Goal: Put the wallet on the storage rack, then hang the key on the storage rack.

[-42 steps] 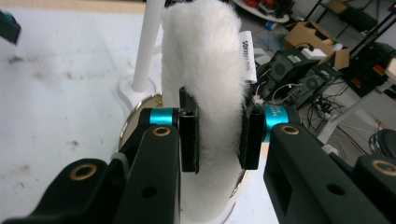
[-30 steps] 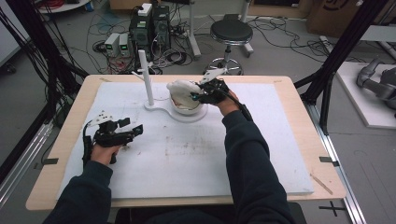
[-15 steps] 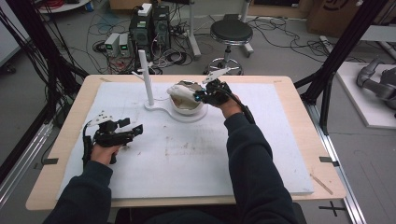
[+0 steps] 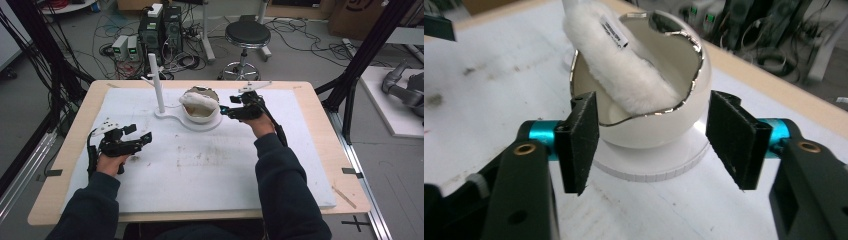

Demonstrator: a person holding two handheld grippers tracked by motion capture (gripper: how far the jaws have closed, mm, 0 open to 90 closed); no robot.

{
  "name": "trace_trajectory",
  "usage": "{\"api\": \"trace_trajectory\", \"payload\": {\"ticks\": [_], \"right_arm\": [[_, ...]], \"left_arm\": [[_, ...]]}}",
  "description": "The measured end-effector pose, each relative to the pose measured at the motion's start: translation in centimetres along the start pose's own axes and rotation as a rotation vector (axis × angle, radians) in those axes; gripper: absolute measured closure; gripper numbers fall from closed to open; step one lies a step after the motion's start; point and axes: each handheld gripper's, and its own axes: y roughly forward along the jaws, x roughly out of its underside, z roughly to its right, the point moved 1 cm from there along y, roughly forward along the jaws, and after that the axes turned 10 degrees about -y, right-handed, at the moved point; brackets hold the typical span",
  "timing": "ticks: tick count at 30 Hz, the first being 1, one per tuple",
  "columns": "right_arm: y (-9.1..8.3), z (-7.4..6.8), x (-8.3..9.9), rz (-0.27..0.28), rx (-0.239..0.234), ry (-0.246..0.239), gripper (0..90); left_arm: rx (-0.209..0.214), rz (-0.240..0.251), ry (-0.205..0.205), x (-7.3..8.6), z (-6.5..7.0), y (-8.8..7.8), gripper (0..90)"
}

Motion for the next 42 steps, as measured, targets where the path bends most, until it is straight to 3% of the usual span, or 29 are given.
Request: {"api": "trace_trajectory", "payload": {"ticks": [2, 7, 11, 16, 21, 24, 42], "right_arm": [[-1.2, -0.3, 0.9, -0.024, 0.019, -0.012, 32.1], [-4.2, -1.4, 4.4, -0.056, 0.074, -0.035, 26.7], [-6.3, -1.8, 7.8, -0.072, 0.102, 0.008, 23.8], [-8.5, -1.4, 11.0, -0.058, 0.138, 0.093, 23.1], [-9.6, -0.7, 11.2, -0.026, 0.194, 0.123, 22.0], [-9.6, -0.8, 11.3, -0.048, 0.213, 0.117, 21.9], [-10.1, -0.6, 11.9, -0.08, 0.234, 0.149, 22.7]], "left_arm": [[-0.007, -0.01, 0.016, 0.1, 0.1, 0.1, 15.9], [-0.002, -0.039, 0.056, 0.3, 0.2, 0.2, 16.7], [-0.003, -0.034, 0.089, 0.3, 0.3, 0.2, 18.2], [-0.017, -0.026, 0.076, 0.3, 0.2, 0.2, 18.0], [-0.032, -0.014, 0.047, 0.2, 0.2, 0.1, 17.9], [-0.034, -0.016, 0.045, 0.2, 0.2, 0.1, 17.9], [-0.032, -0.025, 0.03, 0.3, 0.0, 0.4, 17.9]]}}
